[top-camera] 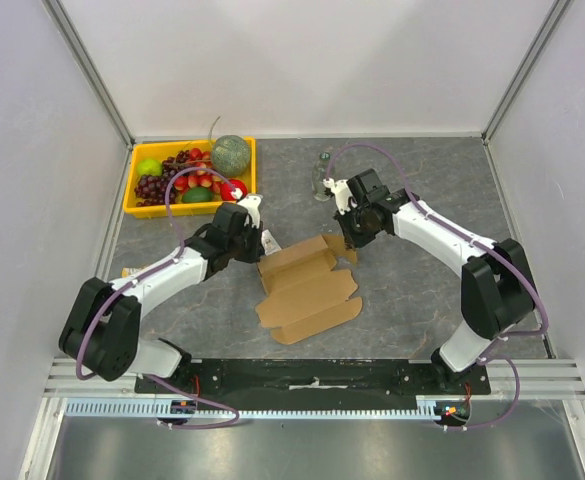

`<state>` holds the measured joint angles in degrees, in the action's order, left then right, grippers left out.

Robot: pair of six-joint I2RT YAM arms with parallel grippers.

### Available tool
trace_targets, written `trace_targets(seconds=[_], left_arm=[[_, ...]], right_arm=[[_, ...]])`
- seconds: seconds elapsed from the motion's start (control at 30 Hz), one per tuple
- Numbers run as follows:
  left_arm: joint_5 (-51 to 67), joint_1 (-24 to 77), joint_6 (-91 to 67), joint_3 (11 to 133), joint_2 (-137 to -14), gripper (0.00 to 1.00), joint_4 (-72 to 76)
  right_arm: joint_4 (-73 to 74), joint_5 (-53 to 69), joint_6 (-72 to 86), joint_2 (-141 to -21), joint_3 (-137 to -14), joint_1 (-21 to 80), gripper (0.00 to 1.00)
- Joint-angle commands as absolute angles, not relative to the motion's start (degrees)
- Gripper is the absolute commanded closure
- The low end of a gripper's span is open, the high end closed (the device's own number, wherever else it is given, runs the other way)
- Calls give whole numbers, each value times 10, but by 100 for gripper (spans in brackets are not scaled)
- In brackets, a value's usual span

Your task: Fold the paper box

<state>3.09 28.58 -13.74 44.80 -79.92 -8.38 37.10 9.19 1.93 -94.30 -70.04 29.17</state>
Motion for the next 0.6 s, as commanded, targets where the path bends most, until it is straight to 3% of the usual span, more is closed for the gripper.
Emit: trace_targets(seconds=[0.0,0.57], left_arm=[[66,283,-165,426,-767,98,-59],[132,286,-207,363,-691,98,-27]], right_arm=[[351,126,62,-958,-736,296,100],[348,91,105,-976,-751,317,100]])
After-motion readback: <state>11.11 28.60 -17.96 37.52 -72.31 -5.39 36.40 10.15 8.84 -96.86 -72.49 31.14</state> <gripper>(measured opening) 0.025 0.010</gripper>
